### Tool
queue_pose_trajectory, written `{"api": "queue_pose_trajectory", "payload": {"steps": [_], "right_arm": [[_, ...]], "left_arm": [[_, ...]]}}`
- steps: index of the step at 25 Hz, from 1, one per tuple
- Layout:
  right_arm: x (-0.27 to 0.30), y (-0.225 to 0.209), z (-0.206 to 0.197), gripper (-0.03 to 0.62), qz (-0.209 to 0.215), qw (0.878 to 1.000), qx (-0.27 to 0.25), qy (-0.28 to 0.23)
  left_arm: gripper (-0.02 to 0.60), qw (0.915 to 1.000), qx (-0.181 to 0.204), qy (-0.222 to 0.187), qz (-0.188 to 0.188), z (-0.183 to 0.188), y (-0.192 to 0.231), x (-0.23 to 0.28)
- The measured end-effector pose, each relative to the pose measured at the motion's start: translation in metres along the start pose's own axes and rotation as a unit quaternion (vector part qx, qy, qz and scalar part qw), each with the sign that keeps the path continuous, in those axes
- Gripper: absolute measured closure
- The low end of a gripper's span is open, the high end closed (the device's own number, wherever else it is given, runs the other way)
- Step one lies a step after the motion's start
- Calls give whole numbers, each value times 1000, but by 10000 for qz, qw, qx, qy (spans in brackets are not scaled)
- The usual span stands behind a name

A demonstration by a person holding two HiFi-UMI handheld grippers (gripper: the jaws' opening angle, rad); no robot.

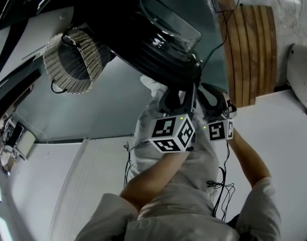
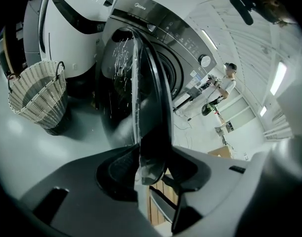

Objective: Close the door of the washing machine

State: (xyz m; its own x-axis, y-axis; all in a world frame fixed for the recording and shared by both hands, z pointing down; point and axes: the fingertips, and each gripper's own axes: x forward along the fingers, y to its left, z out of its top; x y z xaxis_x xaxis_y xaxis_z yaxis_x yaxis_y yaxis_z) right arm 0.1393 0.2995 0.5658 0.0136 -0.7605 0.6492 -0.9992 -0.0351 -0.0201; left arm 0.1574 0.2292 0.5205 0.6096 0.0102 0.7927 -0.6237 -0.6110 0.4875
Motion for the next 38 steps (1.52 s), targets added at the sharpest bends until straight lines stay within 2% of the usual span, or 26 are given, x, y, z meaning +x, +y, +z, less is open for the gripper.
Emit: {"api": "queue_pose_trajectory", "payload": {"steps": [8,15,21,26,30,32,34,36,38], "right_arm": [[12,-25,-2,477,-82,9997,-205,-61],[17,-38,1,510,72,9985,-530,-132],[15,-58,-1,515,-103,9992,-321,-217],[16,-76,1,520,-93,9989,-397,-221],[15,-94,4,520,29,9980,-578,-234],[15,-104,5,520,119,9974,-676,-204],[16,-114,5,522,200,9968,-743,-203],[17,-124,6,522,289,9960,-824,-178],[19,-133,7,522,367,9953,-881,-147]], "left_arm": [[398,9999,-88,-37,-135,7,-18,14],[394,9997,-142,-77,-185,13,-28,22],[390,9993,-189,-99,-299,19,-41,32],[383,9989,-135,-121,-431,27,-51,40],[380,9964,388,-131,-738,31,-64,45],[383,9906,816,-83,-1092,32,-71,47],[399,9806,1228,47,-1529,29,-74,49],[502,9693,1555,253,-1886,25,-72,51],[567,9579,1904,407,-2111,23,-66,52]]}}
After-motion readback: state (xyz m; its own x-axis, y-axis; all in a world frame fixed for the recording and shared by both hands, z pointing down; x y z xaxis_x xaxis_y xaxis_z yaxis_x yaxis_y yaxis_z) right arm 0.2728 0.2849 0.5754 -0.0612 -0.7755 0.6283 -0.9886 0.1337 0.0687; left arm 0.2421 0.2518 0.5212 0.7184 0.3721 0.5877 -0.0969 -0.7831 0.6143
